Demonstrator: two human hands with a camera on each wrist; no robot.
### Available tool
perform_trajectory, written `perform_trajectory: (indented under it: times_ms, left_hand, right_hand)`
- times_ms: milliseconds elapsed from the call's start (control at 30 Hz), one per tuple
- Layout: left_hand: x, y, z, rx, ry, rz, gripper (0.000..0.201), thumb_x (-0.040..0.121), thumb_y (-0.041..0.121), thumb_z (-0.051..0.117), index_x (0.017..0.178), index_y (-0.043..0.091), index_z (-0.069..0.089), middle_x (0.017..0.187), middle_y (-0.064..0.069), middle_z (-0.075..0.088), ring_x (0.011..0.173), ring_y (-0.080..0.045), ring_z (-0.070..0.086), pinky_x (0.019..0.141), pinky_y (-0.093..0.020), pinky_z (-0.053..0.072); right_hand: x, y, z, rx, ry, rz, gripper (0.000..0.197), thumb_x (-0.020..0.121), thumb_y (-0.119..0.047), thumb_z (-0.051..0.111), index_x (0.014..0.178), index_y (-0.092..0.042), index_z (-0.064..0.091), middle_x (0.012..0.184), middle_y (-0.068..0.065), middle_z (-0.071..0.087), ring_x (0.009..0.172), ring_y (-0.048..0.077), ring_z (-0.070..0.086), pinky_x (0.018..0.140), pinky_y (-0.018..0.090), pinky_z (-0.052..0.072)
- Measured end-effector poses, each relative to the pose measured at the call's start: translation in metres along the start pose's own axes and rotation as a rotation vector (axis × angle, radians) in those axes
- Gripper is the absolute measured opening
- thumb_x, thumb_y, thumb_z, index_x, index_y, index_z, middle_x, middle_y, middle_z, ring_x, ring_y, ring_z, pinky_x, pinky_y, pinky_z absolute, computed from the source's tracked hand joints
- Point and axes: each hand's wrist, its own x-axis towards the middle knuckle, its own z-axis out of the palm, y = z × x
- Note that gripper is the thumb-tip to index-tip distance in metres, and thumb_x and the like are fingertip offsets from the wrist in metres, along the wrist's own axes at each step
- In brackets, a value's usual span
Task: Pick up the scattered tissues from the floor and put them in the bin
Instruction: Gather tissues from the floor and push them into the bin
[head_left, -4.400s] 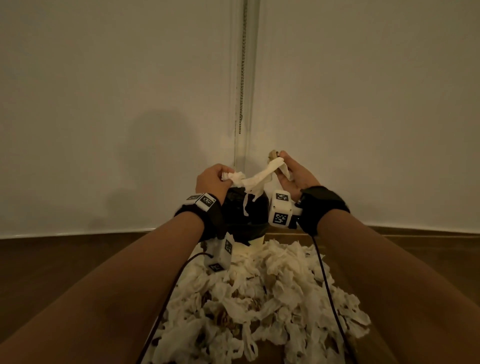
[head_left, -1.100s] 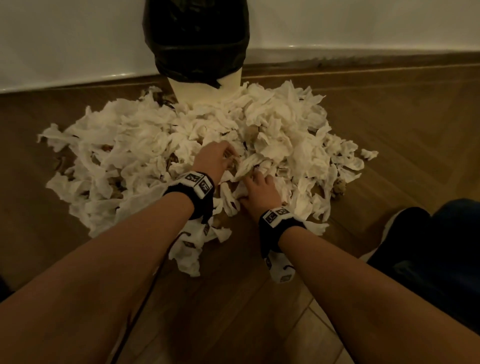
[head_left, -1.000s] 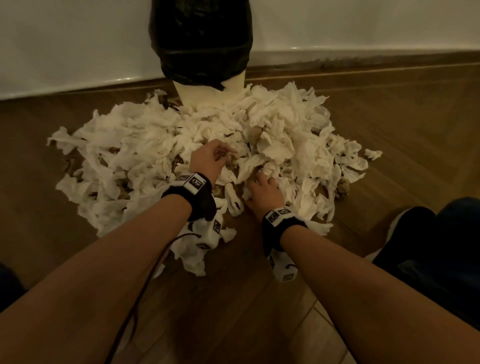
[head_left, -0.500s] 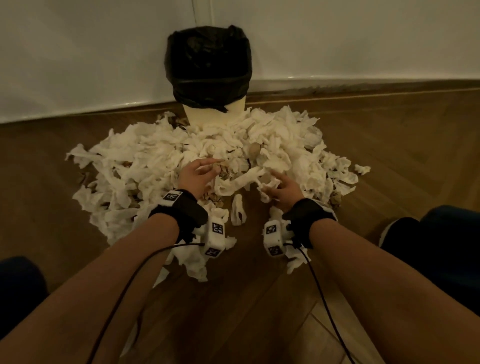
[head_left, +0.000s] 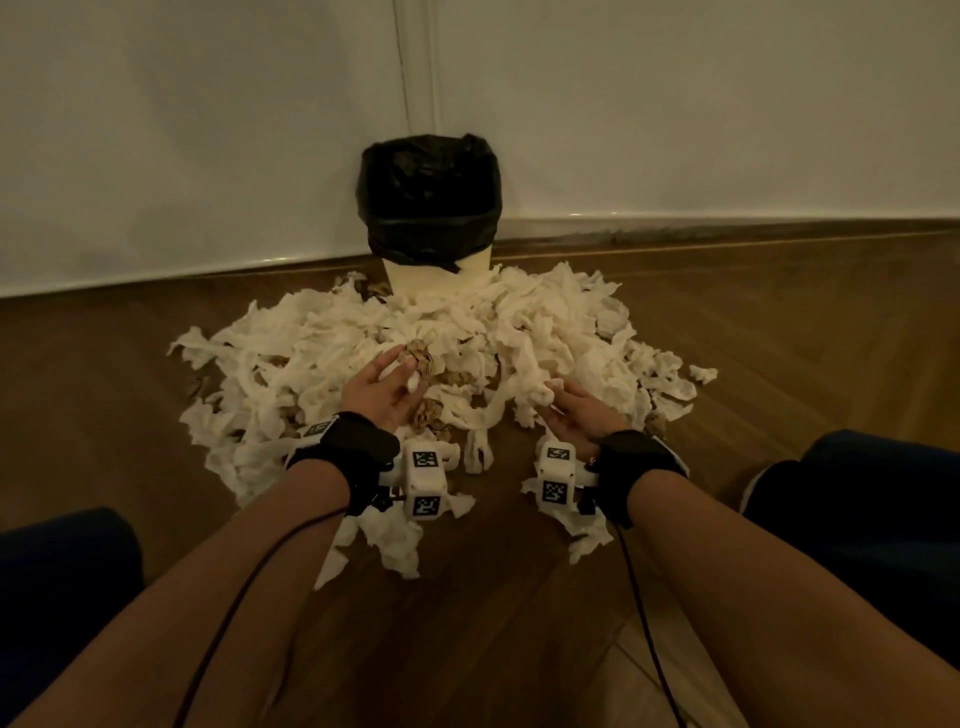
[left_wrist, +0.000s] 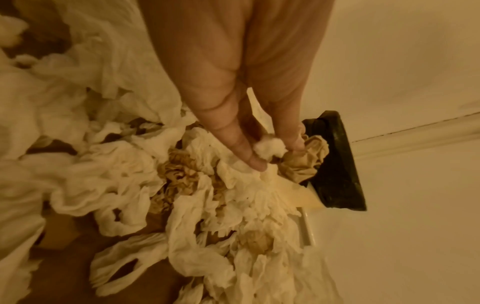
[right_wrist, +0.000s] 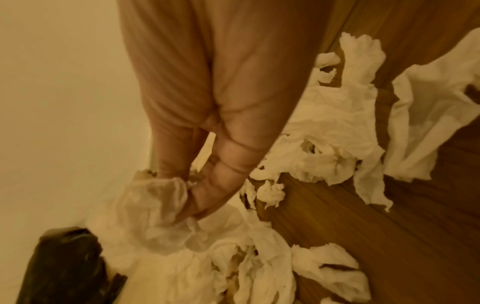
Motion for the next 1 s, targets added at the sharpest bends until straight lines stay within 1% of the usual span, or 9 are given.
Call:
perform_trajectory:
  times_ms: [167, 267, 467, 533, 633, 700, 767, 867, 1000]
  left_hand:
    - [-0.005, 0.032, 0.005, -0.021, -0.074, 0.036, 0.035, 0.092, 0.001, 0.052, 0.126, 0.008, 0.051, 0.122, -0.013, 0.058, 0.103, -0.021, 0.060, 0.078, -0.026, 0.054]
    - [-0.010, 0.054, 0.011, -0.023, -0.126, 0.071, 0.037, 0.094, 0.001, 0.049, 0.130, 0.006, 0.048, 0.110, -0.009, 0.062, 0.094, -0.017, 0.062, 0.078, -0.025, 0.056]
    - [-0.016, 0.101, 0.033, -0.031, -0.247, 0.152, 0.036, 0.096, 0.000, 0.043, 0.132, 0.002, 0.046, 0.111, -0.012, 0.060, 0.092, -0.016, 0.061, 0.074, -0.022, 0.057]
    - [-0.018, 0.115, 0.041, -0.020, -0.292, 0.175, 0.039, 0.097, -0.001, 0.040, 0.136, 0.000, 0.042, 0.105, -0.011, 0.060, 0.090, -0.015, 0.062, 0.074, -0.021, 0.056]
    - [-0.020, 0.138, 0.059, -0.003, -0.338, 0.220, 0.039, 0.097, 0.000, 0.040, 0.137, -0.001, 0.041, 0.100, -0.011, 0.061, 0.079, -0.012, 0.067, 0.075, -0.021, 0.056]
    - [-0.020, 0.156, 0.072, 0.005, -0.367, 0.245, 0.040, 0.097, 0.000, 0.040, 0.137, 0.000, 0.041, 0.100, -0.011, 0.061, 0.083, -0.013, 0.065, 0.075, -0.020, 0.056]
    - [-0.021, 0.174, 0.087, 0.009, -0.397, 0.267, 0.039, 0.097, 0.000, 0.040, 0.136, 0.000, 0.042, 0.102, -0.011, 0.062, 0.085, -0.015, 0.066, 0.076, -0.021, 0.056]
    - [-0.022, 0.204, 0.108, -0.010, -0.438, 0.307, 0.036, 0.097, -0.001, 0.040, 0.133, 0.002, 0.045, 0.103, -0.011, 0.061, 0.086, -0.016, 0.065, 0.079, -0.023, 0.055]
    - [-0.027, 0.250, 0.125, -0.028, -0.484, 0.373, 0.023, 0.097, -0.002, 0.041, 0.112, 0.007, 0.055, 0.100, -0.010, 0.062, 0.079, -0.013, 0.067, 0.079, -0.024, 0.055]
  right_hand:
    - [-0.011, -0.013, 0.020, -0.001, -0.054, -0.047, 0.044, 0.098, -0.007, 0.042, 0.142, -0.007, 0.037, 0.107, 0.009, 0.060, 0.088, 0.015, 0.058, 0.061, 0.017, 0.057]
    - [-0.018, -0.028, 0.038, 0.018, -0.094, -0.082, 0.042, 0.098, -0.004, 0.041, 0.140, -0.006, 0.038, 0.111, 0.011, 0.060, 0.087, 0.016, 0.058, 0.058, 0.017, 0.057]
    - [-0.028, -0.069, 0.075, 0.024, -0.204, -0.177, 0.037, 0.098, -0.003, 0.039, 0.135, -0.004, 0.043, 0.105, 0.011, 0.060, 0.091, 0.017, 0.060, 0.070, 0.020, 0.056]
    - [-0.032, -0.084, 0.086, 0.029, -0.233, -0.188, 0.028, 0.098, -0.003, 0.040, 0.124, -0.004, 0.051, 0.101, 0.010, 0.063, 0.085, 0.017, 0.066, 0.069, 0.022, 0.057]
    - [-0.035, -0.106, 0.106, 0.001, -0.250, -0.224, 0.018, 0.097, -0.003, 0.042, 0.100, -0.008, 0.059, 0.078, 0.005, 0.072, 0.066, 0.012, 0.071, 0.058, 0.020, 0.057]
    - [-0.036, -0.120, 0.121, -0.059, -0.257, -0.266, 0.019, 0.098, -0.004, 0.042, 0.097, -0.011, 0.059, 0.070, 0.000, 0.072, 0.062, 0.008, 0.069, 0.057, 0.015, 0.055]
    - [-0.035, -0.134, 0.138, -0.080, -0.277, -0.286, 0.019, 0.098, -0.003, 0.042, 0.102, -0.010, 0.059, 0.071, 0.000, 0.072, 0.063, 0.007, 0.069, 0.059, 0.014, 0.055]
    - [-0.035, -0.153, 0.167, -0.092, -0.321, -0.313, 0.031, 0.097, -0.001, 0.041, 0.127, -0.004, 0.051, 0.085, 0.005, 0.068, 0.072, 0.010, 0.066, 0.067, 0.016, 0.054]
    - [-0.041, -0.171, 0.214, -0.060, -0.429, -0.389, 0.040, 0.099, 0.000, 0.034, 0.139, 0.001, 0.037, 0.103, 0.009, 0.059, 0.091, 0.015, 0.059, 0.075, 0.017, 0.054]
